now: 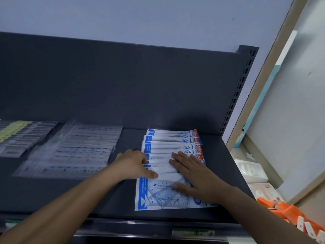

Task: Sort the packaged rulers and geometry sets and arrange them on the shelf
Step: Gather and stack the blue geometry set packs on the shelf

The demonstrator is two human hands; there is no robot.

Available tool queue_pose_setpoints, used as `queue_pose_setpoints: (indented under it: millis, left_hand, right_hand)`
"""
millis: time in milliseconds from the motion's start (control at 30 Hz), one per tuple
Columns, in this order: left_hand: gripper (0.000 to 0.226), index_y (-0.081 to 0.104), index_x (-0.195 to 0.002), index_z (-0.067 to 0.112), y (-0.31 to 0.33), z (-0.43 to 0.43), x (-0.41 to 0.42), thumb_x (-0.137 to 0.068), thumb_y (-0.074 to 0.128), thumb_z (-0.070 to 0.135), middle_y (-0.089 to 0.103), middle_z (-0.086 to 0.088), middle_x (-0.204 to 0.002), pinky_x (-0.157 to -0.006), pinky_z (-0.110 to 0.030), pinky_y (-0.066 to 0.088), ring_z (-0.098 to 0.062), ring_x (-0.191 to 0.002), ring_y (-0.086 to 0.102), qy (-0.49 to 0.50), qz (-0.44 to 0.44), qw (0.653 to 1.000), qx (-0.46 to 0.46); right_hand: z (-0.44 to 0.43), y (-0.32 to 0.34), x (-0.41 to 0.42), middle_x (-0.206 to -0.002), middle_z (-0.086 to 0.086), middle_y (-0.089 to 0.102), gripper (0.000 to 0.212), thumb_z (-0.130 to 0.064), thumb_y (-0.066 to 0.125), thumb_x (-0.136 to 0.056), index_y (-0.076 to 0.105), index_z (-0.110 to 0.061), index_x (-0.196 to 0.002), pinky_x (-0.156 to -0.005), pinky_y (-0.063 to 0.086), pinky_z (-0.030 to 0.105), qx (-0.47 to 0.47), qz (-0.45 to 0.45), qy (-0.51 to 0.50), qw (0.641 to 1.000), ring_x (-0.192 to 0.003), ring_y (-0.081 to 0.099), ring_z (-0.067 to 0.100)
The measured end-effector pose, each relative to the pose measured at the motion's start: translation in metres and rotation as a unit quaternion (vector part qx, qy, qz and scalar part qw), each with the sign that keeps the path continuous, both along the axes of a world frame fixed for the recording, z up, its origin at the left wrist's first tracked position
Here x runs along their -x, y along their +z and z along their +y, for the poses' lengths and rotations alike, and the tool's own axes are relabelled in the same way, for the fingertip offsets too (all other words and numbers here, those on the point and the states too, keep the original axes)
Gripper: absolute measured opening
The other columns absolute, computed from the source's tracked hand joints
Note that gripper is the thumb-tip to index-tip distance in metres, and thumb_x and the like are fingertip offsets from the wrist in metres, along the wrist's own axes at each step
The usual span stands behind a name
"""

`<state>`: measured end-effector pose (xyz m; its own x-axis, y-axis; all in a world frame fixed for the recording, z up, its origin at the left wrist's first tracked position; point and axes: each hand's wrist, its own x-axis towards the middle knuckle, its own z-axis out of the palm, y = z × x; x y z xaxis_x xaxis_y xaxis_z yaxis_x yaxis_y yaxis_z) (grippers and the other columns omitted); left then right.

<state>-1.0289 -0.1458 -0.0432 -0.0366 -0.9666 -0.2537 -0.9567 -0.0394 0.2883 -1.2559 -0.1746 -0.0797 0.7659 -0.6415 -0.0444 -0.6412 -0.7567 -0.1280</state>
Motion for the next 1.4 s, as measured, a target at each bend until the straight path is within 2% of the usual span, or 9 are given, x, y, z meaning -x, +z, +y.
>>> queue_pose_setpoints:
  millis: [400,633,800,900,1000,1100,1267,1333,1400]
  left_hand:
    - [0.024,0.043,-0.074,0.036,0.001,0.004,0.000,-0.083,0.061,0.048,0.051,0.021,-0.084,-0.089,-0.030,0.040,-0.007,-0.090,0.053,0.038,0.063,0.997,0.026]
    - [0.013,0.047,-0.089,0.024,-0.017,0.001,-0.003,-0.089,0.056,0.033,0.052,0.009,-0.093,-0.080,-0.030,0.039,-0.013,-0.096,0.053,0.117,0.100,0.977,0.148]
    - [0.039,0.037,-0.131,0.020,-0.038,0.010,0.015,-0.095,0.050,0.026,0.031,0.008,-0.125,-0.097,-0.018,0.027,-0.004,-0.114,0.034,0.075,0.298,0.933,0.187]
    - [0.042,0.037,-0.134,0.025,-0.045,0.013,0.021,-0.095,0.049,0.018,0.025,0.014,-0.133,-0.104,-0.019,0.027,0.002,-0.120,0.035,0.048,0.353,0.920,0.164]
    - [0.031,0.046,-0.124,0.024,-0.042,0.007,0.020,-0.095,0.050,0.016,0.038,0.010,-0.126,-0.093,-0.015,0.033,0.010,-0.103,0.043,0.082,0.392,0.898,0.181]
    - [0.015,0.051,-0.101,0.031,-0.033,-0.006,0.016,-0.095,0.050,0.018,0.054,0.006,-0.111,-0.072,-0.011,0.040,0.000,-0.095,0.054,0.126,0.421,0.878,0.190]
    - [0.017,0.054,-0.092,0.029,-0.013,-0.042,0.013,-0.096,0.041,0.018,0.063,0.008,-0.096,-0.058,-0.009,0.045,-0.005,-0.081,0.059,0.202,0.510,0.832,0.084]
    - [0.019,0.058,-0.102,0.020,-0.012,-0.057,0.009,-0.093,0.041,0.021,0.065,0.000,-0.103,-0.061,-0.018,0.046,-0.016,-0.089,0.062,0.220,0.513,0.827,0.066]
    - [0.020,0.056,-0.085,0.010,-0.011,-0.067,0.006,-0.090,0.040,0.020,0.063,-0.005,-0.079,-0.052,-0.023,0.040,-0.018,-0.066,0.062,0.235,0.524,0.817,0.049]
  right_hand:
    - [0.005,0.000,-0.004,-0.155,-0.011,-0.018,0.084,-0.072,0.018,-0.081,-0.002,-0.029,-0.150,-0.114,-0.012,0.024,-0.023,-0.009,-0.057,0.998,-0.141,-0.019,0.004]
    - [-0.002,-0.007,0.004,-0.155,-0.010,-0.019,0.102,-0.086,-0.017,-0.061,-0.010,-0.032,-0.147,-0.114,-0.018,0.030,-0.025,-0.038,-0.134,0.990,-0.139,-0.026,0.006]
    - [-0.012,-0.005,0.003,-0.158,-0.003,-0.009,0.069,-0.055,0.022,-0.096,0.002,-0.018,-0.151,-0.115,-0.005,0.030,-0.100,-0.118,-0.246,0.957,-0.144,-0.013,0.011]
    - [-0.010,-0.008,0.001,-0.159,-0.001,-0.007,0.068,-0.046,0.032,-0.098,0.009,-0.010,-0.150,-0.114,0.000,0.025,-0.126,-0.157,-0.256,0.945,-0.145,-0.010,0.013]
    - [-0.012,-0.005,0.000,-0.159,-0.002,0.000,0.067,-0.045,0.034,-0.097,0.008,-0.012,-0.150,-0.115,0.004,0.027,-0.128,-0.206,-0.298,0.923,-0.146,-0.003,0.013]
    - [-0.032,0.007,-0.001,-0.152,0.005,0.026,0.054,-0.039,0.041,-0.097,0.029,-0.013,-0.143,-0.114,0.024,0.035,-0.127,-0.260,-0.319,0.903,-0.138,0.028,0.020]
    - [-0.068,0.020,-0.002,-0.129,0.005,0.054,0.029,-0.025,0.046,-0.095,0.049,-0.021,-0.124,-0.100,0.042,0.036,-0.211,-0.308,-0.336,0.865,-0.113,0.055,0.021]
    - [-0.074,0.021,-0.001,-0.120,0.003,0.061,0.018,-0.024,0.046,-0.095,0.050,-0.028,-0.112,-0.095,0.046,0.036,-0.240,-0.326,-0.339,0.849,-0.104,0.061,0.020]
    - [-0.077,0.022,0.001,-0.111,0.002,0.066,0.016,-0.022,0.048,-0.094,0.053,-0.027,-0.109,-0.091,0.049,0.036,-0.262,-0.353,-0.346,0.829,-0.096,0.065,0.019]
